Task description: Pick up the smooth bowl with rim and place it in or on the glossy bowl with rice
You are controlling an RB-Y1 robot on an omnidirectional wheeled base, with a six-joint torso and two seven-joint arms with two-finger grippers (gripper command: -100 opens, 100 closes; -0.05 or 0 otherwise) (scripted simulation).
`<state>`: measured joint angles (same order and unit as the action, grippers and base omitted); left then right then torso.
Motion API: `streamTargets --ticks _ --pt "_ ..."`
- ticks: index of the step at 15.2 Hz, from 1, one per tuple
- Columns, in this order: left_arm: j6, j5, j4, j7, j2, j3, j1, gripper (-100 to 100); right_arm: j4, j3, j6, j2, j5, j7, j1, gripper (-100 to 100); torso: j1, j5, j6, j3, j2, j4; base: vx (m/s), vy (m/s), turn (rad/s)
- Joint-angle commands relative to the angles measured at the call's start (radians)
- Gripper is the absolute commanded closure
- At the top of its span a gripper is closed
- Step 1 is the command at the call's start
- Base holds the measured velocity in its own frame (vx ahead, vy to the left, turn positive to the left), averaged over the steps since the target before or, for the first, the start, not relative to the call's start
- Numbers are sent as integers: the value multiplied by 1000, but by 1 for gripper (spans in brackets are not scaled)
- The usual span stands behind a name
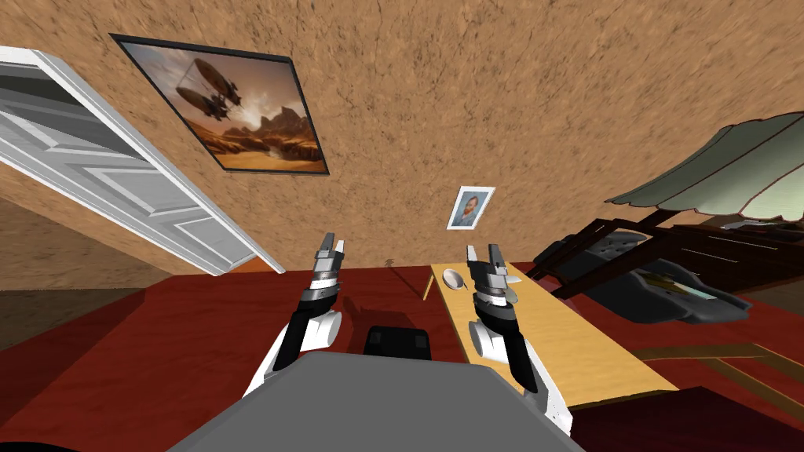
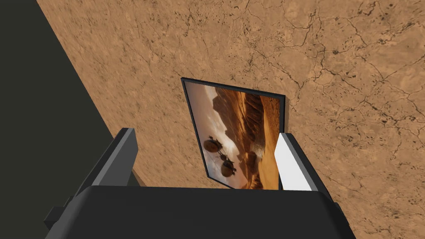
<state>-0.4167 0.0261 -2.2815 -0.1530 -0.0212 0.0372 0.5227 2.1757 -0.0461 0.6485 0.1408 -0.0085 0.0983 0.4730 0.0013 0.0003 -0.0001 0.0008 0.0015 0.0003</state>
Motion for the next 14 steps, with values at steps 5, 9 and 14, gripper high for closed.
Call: streamTargets --ticks 5,9,14 --pt "0 0 0 0 0 0 0 0 -92 20 0 124 51 -38 -23 -100 -1 0 0 0 0 0 -23 16 62" --pt "0 0 0 0 0 0 0 0 -162 36 -1 201 88 -65 -37 -100 -1 0 0 0 0 0 -22 15 76" --pt "0 0 0 0 0 0 0 0 -240 55 -3 287 129 -95 -52 -100 -1 0 0 0 0 0 -22 14 87"
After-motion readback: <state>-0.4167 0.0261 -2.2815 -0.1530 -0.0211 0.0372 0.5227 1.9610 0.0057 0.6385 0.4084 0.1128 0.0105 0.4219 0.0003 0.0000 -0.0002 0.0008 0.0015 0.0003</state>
